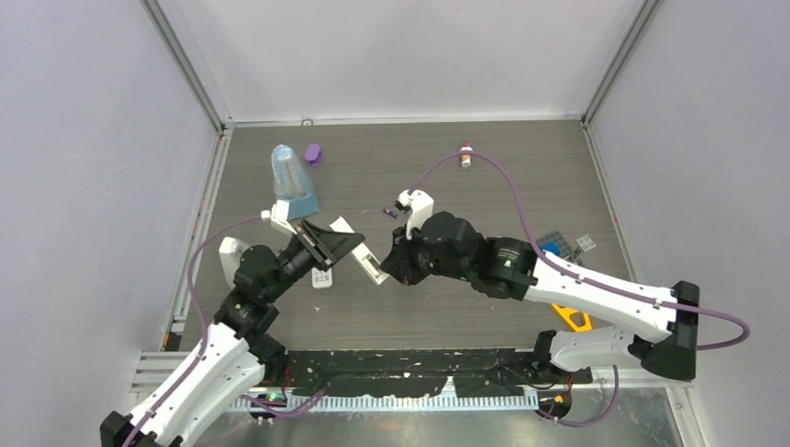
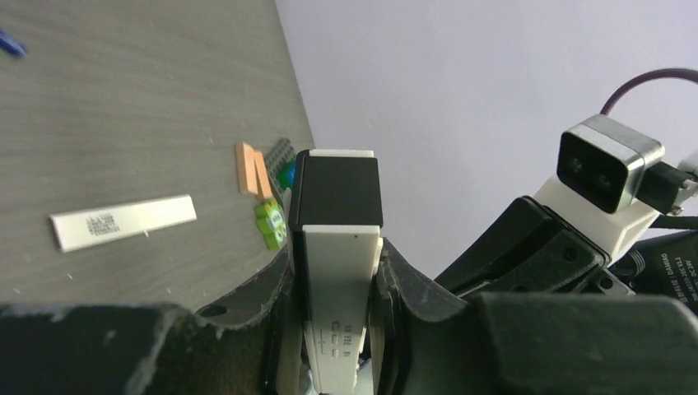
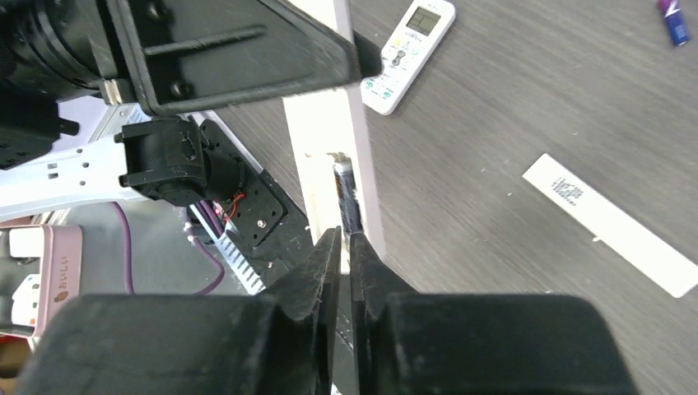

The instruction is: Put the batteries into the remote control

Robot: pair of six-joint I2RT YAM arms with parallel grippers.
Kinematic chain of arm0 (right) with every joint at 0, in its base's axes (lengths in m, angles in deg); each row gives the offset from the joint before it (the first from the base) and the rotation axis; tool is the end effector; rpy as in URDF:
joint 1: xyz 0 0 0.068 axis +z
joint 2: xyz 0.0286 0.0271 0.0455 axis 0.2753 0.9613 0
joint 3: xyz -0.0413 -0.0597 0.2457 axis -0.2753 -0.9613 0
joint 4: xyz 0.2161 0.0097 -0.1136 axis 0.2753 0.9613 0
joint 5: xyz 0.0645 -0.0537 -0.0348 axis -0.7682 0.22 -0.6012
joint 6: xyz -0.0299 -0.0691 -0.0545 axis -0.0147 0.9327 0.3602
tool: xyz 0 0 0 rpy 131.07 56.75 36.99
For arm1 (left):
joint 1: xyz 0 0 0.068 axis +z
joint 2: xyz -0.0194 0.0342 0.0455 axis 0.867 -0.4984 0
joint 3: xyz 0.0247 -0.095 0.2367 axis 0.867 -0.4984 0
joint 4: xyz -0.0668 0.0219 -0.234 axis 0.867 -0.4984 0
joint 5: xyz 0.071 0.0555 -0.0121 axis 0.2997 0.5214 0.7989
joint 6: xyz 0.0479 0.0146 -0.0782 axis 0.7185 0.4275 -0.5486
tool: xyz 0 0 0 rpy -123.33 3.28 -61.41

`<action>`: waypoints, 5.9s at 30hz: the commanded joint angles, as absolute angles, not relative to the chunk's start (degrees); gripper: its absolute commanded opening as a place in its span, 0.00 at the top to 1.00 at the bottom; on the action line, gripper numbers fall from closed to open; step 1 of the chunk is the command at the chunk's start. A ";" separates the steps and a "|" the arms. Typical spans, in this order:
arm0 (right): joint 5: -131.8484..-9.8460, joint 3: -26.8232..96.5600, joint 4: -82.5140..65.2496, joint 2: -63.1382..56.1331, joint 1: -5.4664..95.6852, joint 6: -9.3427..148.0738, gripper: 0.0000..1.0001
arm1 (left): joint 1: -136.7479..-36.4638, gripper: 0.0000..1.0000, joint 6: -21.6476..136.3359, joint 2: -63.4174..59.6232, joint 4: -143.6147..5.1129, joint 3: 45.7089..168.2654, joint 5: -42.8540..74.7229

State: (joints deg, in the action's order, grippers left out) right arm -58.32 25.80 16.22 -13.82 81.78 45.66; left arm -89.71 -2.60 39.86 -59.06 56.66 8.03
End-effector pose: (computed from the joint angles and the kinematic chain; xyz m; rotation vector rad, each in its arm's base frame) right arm 0.1318 0.2761 0.3119 -0.6214 2.1360 0.9001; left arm 0.1649 -0.1204 0.2640 -0.4005 1.7617 -1.5545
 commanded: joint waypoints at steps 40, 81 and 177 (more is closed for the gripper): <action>-56.76 50.87 7.44 38.22 56.95 75.81 0.27 | -89.46 1.00 50.42 47.40 -83.85 71.13 8.09; -65.92 18.71 13.97 9.95 76.22 80.01 0.84 | -88.76 1.00 48.38 48.22 -98.01 78.89 27.64; -42.79 23.48 35.72 19.31 72.26 -24.71 0.42 | -88.58 1.00 46.07 50.66 -95.18 75.60 28.06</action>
